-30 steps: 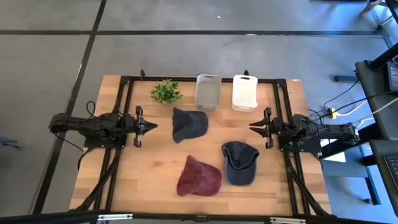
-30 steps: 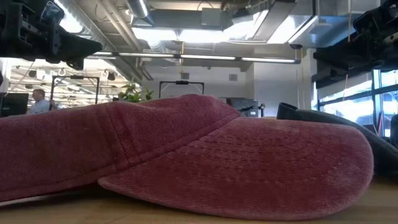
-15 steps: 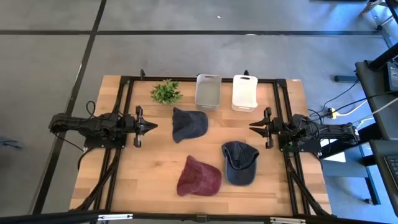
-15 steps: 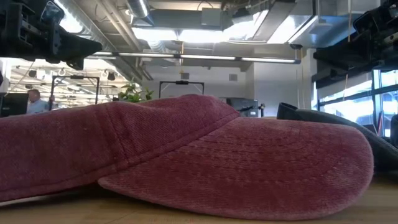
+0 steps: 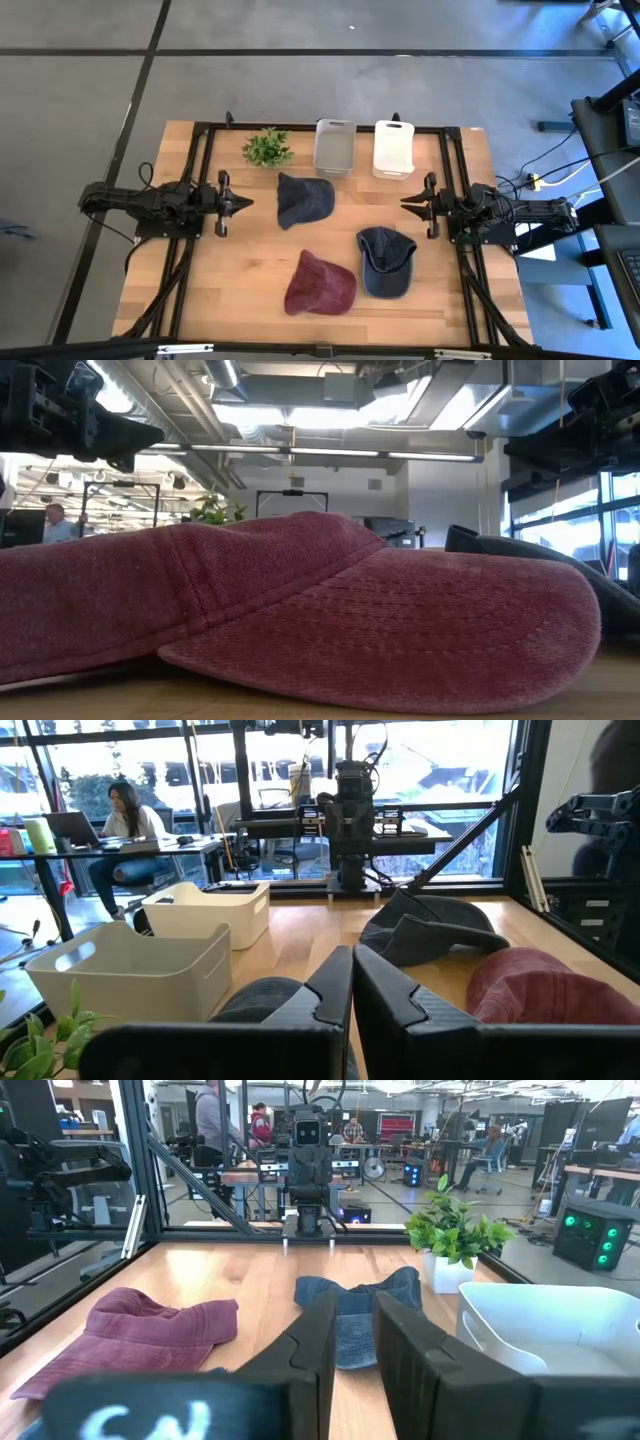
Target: Pick & Place hat
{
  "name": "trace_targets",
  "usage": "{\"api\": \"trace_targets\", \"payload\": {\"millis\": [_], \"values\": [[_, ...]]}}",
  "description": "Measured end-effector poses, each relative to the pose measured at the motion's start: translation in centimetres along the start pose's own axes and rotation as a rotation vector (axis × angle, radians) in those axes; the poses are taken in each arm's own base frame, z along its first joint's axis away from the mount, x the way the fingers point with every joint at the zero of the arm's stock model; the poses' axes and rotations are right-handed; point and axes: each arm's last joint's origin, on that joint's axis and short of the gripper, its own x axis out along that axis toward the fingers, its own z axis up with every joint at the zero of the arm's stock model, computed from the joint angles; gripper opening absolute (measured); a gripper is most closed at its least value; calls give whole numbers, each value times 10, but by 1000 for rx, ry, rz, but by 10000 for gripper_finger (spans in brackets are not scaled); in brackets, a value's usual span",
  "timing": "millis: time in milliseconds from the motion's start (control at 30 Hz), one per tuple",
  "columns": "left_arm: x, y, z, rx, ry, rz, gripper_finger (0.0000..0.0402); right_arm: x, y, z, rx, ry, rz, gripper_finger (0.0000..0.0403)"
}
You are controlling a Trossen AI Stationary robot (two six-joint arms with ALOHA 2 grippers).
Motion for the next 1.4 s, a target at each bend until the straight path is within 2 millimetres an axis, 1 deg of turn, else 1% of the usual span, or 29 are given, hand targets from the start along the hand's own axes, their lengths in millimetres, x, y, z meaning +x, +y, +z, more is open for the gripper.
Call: {"api": "trace_targets", "payload": {"millis": [167, 300, 367, 500, 567, 633, 733, 800, 900, 1000, 1100, 1200, 1300, 1400], "values": [[0, 0, 0, 0, 0, 0, 13, 0, 0, 0, -14, -1, -1, 71], [0, 0, 0, 0, 0, 0, 10, 0, -3, 3, -281, -16, -107, 71], [0, 0, 0, 0, 0, 0, 9, 0, -4, 5, -358, -20, -143, 71], [0, 0, 0, 0, 0, 0, 9, 0, -5, 4, -340, -16, -151, 71], [0, 0, 0, 0, 0, 0, 11, 0, -4, 4, -277, -25, -125, 71], [0, 0, 0, 0, 0, 0, 12, 0, -2, 5, -163, -40, -69, 71], [0, 0, 0, 0, 0, 0, 12, 0, 0, 5, 28, -56, 7, 71], [0, 0, 0, 0, 0, 0, 10, 0, 0, 9, 180, -93, 20, 71], [0, 0, 0, 0, 0, 0, 8, -1, -2, 12, 350, -126, -26, 71], [0, 0, 0, 0, 0, 0, 9, -2, -7, 18, 517, -229, -152, 71], [0, 0, 0, 0, 0, 0, 12, -4, -11, 20, 591, -299, -299, 72], [0, 0, 0, 0, 0, 0, 12, -5, -12, 22, 609, -329, -329, 79], [0, 0, 0, 0, 0, 0, 11, -6, -13, 28, 709, -414, -320, 105], [0, 0, 0, 0, 0, 0, 8, -8, -14, 34, 765, -496, -322, 145]]}}
